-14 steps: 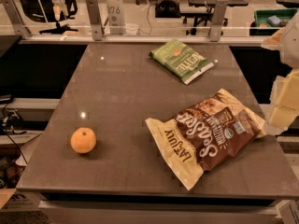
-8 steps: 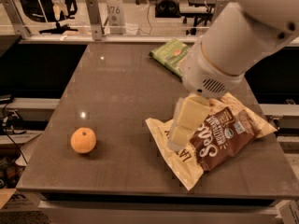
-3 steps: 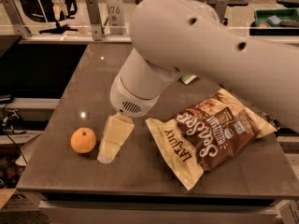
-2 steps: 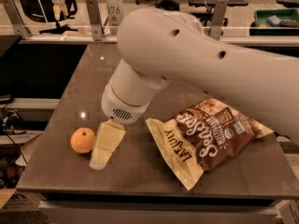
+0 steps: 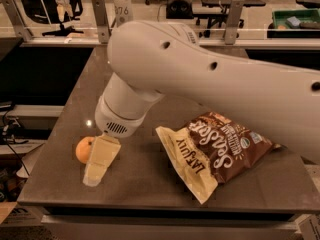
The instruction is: Move orange near green jalapeno chip bag
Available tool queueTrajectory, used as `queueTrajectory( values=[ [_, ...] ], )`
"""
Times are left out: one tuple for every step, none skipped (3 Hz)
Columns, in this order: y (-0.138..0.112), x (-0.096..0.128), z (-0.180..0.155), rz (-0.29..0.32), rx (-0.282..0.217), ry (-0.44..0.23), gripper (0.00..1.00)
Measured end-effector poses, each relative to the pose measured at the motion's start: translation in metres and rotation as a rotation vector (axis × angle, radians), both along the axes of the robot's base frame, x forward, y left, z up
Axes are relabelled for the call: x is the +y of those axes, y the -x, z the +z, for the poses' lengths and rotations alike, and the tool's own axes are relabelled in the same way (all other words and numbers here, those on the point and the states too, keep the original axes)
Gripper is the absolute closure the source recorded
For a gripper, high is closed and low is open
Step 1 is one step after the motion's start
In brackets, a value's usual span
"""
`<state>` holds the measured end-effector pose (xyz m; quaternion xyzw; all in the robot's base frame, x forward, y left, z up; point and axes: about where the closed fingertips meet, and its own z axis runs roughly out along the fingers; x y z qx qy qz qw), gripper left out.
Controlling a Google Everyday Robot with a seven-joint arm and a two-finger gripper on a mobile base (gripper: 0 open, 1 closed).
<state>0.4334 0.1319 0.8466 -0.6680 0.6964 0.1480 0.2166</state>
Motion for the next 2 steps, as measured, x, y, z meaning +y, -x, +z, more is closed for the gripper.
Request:
queueTrajectory(
  values=[
    [0.0021, 0.0088, -0.0005, 0.008, 0.001, -0.005, 0.16],
    [0.0019, 0.0119, -0.003, 0.008, 0.002, -0.006, 0.39]
  ],
)
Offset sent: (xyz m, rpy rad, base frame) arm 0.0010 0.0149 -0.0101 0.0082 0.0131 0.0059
